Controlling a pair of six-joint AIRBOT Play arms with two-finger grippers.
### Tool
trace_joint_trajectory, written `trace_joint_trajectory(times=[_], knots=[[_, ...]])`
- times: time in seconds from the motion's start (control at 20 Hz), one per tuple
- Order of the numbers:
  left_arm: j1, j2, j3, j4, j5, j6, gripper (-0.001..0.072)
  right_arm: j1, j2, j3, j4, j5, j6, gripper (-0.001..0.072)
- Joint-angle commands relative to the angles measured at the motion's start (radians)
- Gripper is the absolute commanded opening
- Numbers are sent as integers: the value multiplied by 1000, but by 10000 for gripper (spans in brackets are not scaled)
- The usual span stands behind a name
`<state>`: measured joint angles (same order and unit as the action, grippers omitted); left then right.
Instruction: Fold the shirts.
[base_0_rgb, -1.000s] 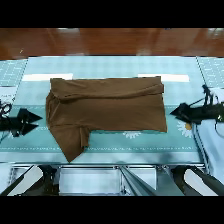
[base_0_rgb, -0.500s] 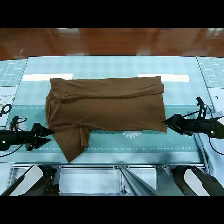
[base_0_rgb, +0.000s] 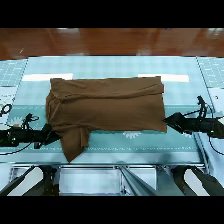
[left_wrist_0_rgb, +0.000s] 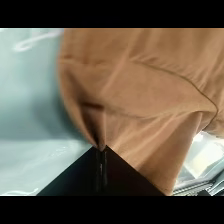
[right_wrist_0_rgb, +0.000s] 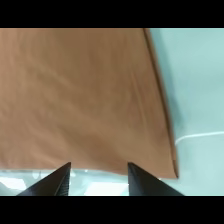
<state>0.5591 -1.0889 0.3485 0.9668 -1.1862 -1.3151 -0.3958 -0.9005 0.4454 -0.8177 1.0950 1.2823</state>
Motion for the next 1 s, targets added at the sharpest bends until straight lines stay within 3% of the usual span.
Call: trace_joint_trajectory(times=[0.0,0.25,0.5,0.8,0.85,0.9,0.95], knots=[[-27,-5,22,-3,84,7,15,-42,1,35,-87,-1,29,410],[-28,0,49,-6,61,22,15,-165,-19,39,-269,89,107,410],[-28,0,50,-6,63,24,15,-116,-157,39,-157,93,55,410],[-28,0,50,-7,60,24,15,29,-359,98,9,-35,6,405],[-28,0,50,-7,60,24,15,51,-382,126,27,-49,6,381],[-28,0,50,-7,60,24,15,72,-399,151,34,-54,6,310],[-28,0,50,-7,60,25,15,95,-417,179,32,-35,-30,115]])
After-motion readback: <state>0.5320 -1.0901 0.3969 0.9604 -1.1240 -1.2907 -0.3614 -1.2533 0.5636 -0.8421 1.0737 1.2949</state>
